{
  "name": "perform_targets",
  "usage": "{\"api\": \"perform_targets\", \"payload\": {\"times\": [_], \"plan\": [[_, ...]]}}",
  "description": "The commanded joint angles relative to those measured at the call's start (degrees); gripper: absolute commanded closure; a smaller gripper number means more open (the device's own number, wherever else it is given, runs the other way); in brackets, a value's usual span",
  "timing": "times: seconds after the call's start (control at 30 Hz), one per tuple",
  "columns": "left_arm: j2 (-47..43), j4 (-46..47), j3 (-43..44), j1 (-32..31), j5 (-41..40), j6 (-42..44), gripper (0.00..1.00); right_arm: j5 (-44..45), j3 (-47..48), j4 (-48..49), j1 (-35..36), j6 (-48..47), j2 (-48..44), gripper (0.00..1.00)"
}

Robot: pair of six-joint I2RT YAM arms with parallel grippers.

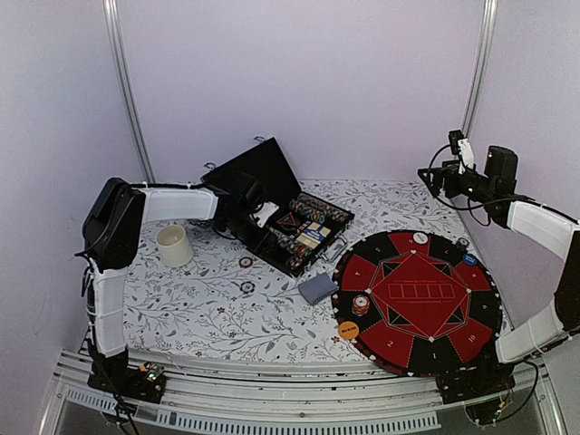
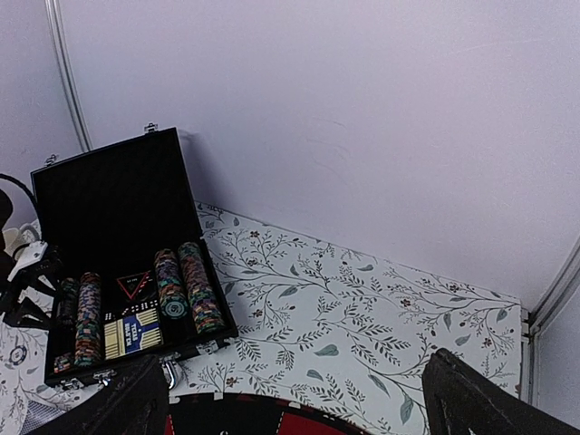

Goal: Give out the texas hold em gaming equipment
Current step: Pick up the pile of poker chips from the chip case.

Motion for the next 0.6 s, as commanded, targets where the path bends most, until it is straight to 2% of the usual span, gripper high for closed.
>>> {"api": "perform_targets", "payload": {"times": [0.0, 0.2, 0.27, 0.37, 0.53, 0.57], "plan": [[2.06, -1.91, 2.51, 0.05, 0.18, 0.1, 0.31, -0.59, 1.6, -0.48, 0.38, -0.28, -1.53, 0.0], [4.15, -2.9, 3.34, 0.75, -1.18, -0.43, 0.32, -0.5, 1.56, -0.86, 0.36, -0.5, -1.88, 0.0], [4.66, -2.93, 3.95, 0.75, -1.6, -0.45, 0.38, -0.68, 1.62, -0.86, 0.36, -0.51, -1.92, 0.0], [4.63, -2.47, 4.8, 0.75, -0.99, -0.52, 0.56, -0.61, 1.65, -1.01, 0.35, -0.34, -2.05, 0.0], [2.65, -2.18, 4.27, 0.67, 1.89, -1.52, 0.99, -1.14, 2.48, -2.74, 0.39, -0.5, -2.56, 0.0], [1.76, -2.18, 3.84, 0.66, 2.49, -1.83, 1.0, -2.07, 2.83, -3.11, 0.38, -0.42, -2.65, 0.01]]}}
